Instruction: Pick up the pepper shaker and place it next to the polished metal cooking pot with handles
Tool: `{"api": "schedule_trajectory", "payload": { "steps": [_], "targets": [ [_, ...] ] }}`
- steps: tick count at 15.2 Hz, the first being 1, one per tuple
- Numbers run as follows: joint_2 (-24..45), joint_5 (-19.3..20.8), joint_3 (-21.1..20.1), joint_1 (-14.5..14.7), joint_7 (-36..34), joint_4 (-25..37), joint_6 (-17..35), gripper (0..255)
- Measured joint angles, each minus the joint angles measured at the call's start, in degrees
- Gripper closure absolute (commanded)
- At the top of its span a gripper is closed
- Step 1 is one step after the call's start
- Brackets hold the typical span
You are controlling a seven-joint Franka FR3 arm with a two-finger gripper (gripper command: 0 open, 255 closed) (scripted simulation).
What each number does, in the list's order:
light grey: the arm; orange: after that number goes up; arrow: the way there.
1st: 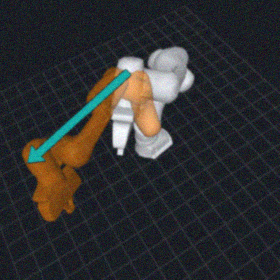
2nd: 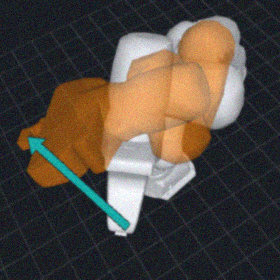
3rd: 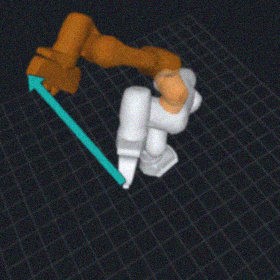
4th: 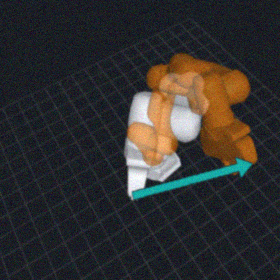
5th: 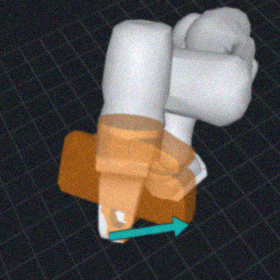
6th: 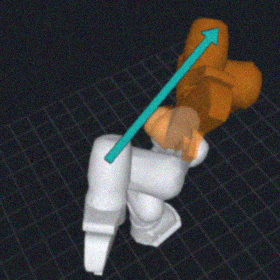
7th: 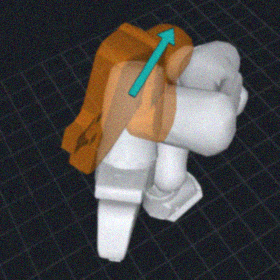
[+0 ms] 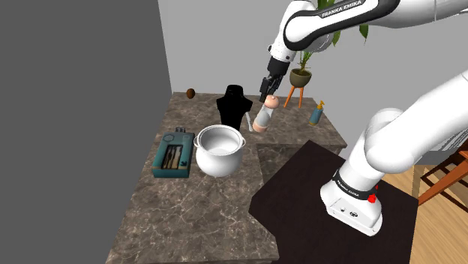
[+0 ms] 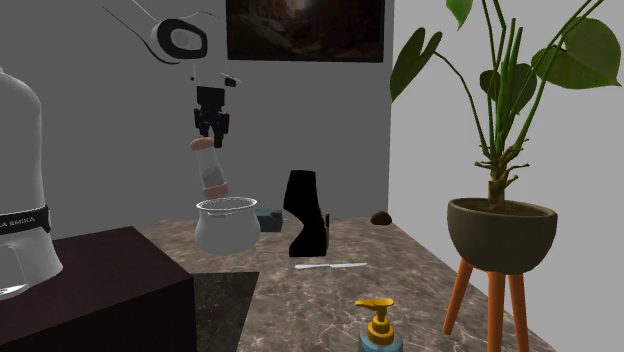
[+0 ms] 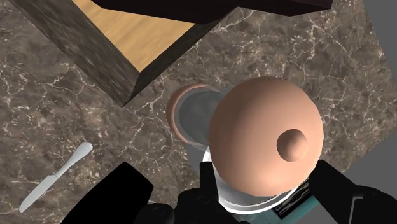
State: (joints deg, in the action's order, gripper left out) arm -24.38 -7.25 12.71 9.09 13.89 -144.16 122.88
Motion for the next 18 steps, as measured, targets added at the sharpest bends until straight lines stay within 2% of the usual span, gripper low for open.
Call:
{"api": "schedule_trajectory", "payload": {
  "steps": [18],
  "targets": [
    [8.9,-4.2,1.7,1.9,4.9,-7.3,15.7,255]
  ]
}}
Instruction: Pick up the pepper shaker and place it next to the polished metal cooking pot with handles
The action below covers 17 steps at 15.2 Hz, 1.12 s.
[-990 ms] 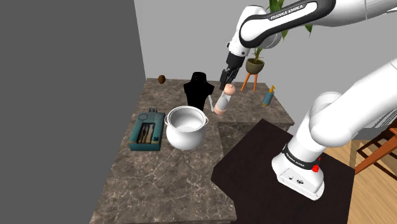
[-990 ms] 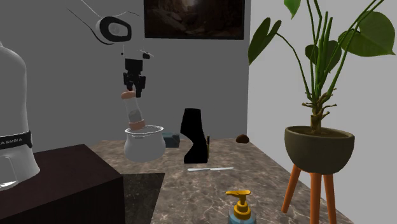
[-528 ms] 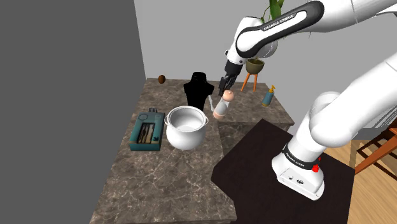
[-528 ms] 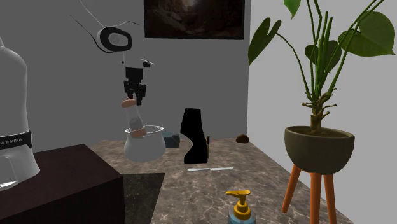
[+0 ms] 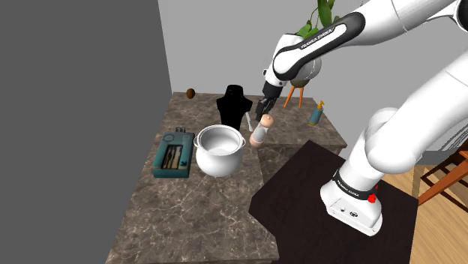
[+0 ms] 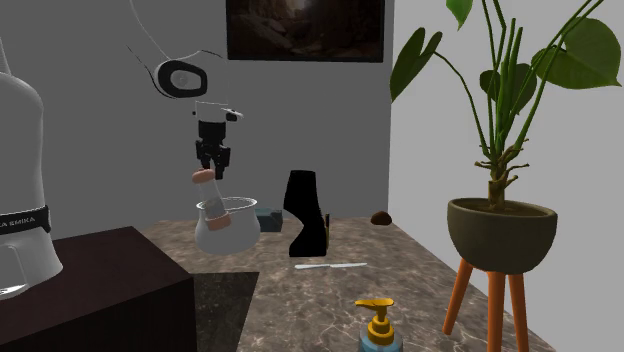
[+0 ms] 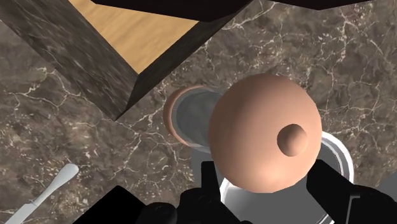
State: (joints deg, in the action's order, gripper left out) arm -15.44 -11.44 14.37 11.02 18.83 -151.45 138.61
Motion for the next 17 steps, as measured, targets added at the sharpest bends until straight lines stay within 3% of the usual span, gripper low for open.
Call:
{"api": "schedule_trajectory", "payload": {
  "steps": [10,17],
  "targets": [
    [7.3,-5.6,1.3,2.0,5.4,-2.2,8.8,255],
    [13.6,-12.6,1.7,3.8,11.2,-2.1,14.2,255]
  ]
}}
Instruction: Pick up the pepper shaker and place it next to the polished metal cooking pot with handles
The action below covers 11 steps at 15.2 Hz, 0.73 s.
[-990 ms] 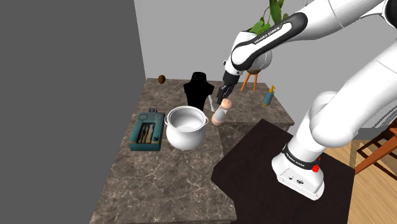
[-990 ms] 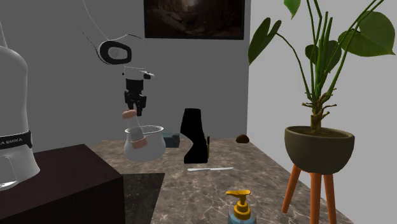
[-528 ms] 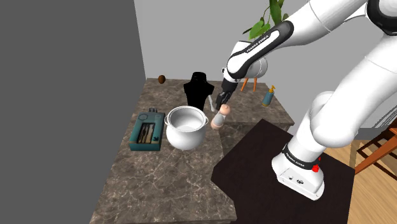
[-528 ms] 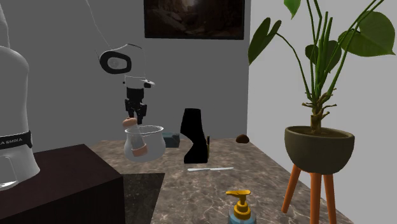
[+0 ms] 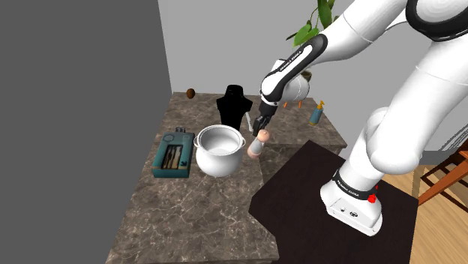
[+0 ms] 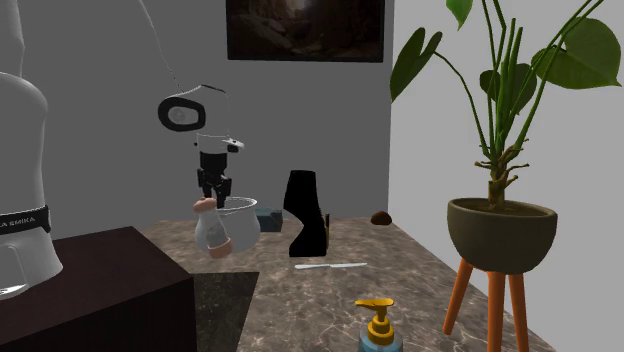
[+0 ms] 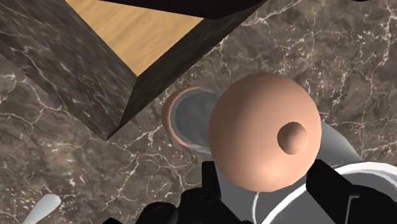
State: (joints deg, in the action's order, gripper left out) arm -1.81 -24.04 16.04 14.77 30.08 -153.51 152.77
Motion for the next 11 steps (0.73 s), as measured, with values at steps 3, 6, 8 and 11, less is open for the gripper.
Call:
{"api": "schedule_trajectory", "payload": {
  "steps": [3,6,8,11],
  "targets": [
    [2.5,-3.9,-0.3,0.4,3.2,-0.2,2.2,255],
    [5.8,-8.4,-1.0,0.6,6.9,0.5,4.1,255],
    [6.4,-9.3,-1.2,0.6,7.7,0.7,4.4,255],
    [6.5,-9.6,-1.2,0.6,7.9,0.7,4.6,255]
  ]
}}
